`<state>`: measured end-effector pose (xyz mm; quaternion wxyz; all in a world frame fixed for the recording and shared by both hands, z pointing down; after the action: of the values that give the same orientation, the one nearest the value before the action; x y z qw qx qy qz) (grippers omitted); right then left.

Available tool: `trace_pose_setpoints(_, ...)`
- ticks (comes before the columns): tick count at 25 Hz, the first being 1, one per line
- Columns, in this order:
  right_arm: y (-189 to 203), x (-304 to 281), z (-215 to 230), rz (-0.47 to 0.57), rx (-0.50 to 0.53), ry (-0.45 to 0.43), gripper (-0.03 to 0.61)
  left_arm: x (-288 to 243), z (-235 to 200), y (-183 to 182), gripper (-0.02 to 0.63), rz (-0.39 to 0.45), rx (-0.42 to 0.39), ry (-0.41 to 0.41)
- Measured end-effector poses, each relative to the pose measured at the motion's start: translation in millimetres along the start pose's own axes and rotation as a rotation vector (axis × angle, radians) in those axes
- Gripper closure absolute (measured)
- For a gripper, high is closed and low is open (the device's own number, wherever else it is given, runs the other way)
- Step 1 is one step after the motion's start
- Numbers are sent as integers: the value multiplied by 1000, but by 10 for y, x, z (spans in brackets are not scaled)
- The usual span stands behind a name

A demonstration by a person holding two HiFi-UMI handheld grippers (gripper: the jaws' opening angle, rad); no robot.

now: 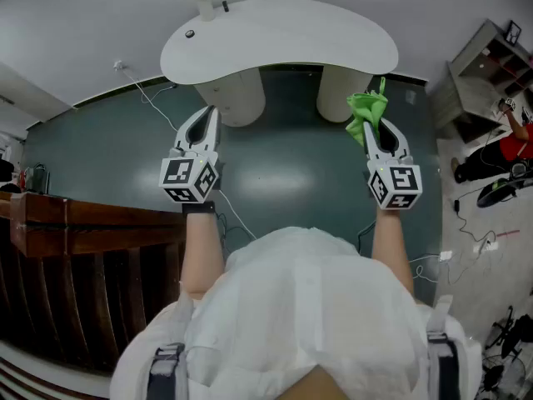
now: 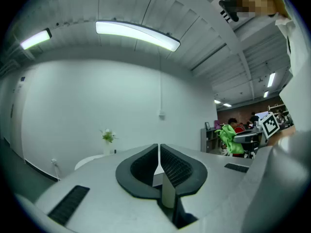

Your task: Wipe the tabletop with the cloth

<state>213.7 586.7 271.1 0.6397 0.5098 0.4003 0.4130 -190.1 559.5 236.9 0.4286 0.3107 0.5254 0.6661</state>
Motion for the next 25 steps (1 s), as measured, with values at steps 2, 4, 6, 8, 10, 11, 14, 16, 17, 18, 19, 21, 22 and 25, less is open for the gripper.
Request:
trace_pose_setpoints(2, -3, -2, 40, 2, 7, -8, 502, -45, 42, -7, 586, 3, -2, 1)
trace_pose_setpoints(4, -25, 16, 134, 3, 8, -12, 502, -120, 124, -43, 586, 4, -6, 4)
trace_pose_setpoints(6, -55, 46, 265, 0, 5, -10, 502, -208, 230, -89, 586, 1, -8, 9)
trace_pose_setpoints(8, -69, 74, 375, -5, 0, -7, 502, -272, 313, -117, 586, -4, -9, 13)
trace_pose_setpoints(10, -73, 103, 461, -3, -3, -5, 502, -316, 378, -139, 586, -4, -10, 14)
trace_pose_setpoints(11, -79, 120, 505, 1, -3, -4, 502, -336, 414, -155, 586, -3, -12, 15)
trace_pose_setpoints(14, -101, 195, 648, 21, -8, -10, 502, -384, 556, -212, 586, 1, -20, 14)
trace_pose_setpoints(16, -98, 237, 735, 27, -17, -15, 502, -402, 643, -230, 586, 2, -21, 12)
trace_pose_setpoints(17, -95, 250, 772, 28, -22, -17, 502, -410, 677, -235, 586, 2, -21, 11)
trace_pose_setpoints(18, -93, 257, 806, 27, -27, -18, 502, -418, 708, -239, 586, 0, -21, 11)
trace_pose_setpoints(19, -90, 262, 835, 26, -33, -19, 502, -426, 736, -241, 586, -2, -21, 12)
trace_pose_setpoints(21, -75, 272, 887, 21, -47, -20, 502, -441, 797, -230, 586, -10, -17, 15)
trace_pose_setpoints(22, -63, 276, 910, 18, -53, -20, 502, -453, 829, -218, 586, -14, -14, 18)
trace_pose_setpoints(25, -38, 252, 987, 12, -61, -17, 502, -552, 901, -186, 586, -23, -10, 34)
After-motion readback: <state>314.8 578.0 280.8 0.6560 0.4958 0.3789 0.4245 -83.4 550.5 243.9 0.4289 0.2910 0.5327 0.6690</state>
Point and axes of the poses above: the fingertips, and each gripper's own axes: x backward along the fingers, z to its right, y out of its underside, the point moved 9 cm from there along x, backward along the fingers, and after that the axes turned 13 degrees about -x, right-handed, at the moved point
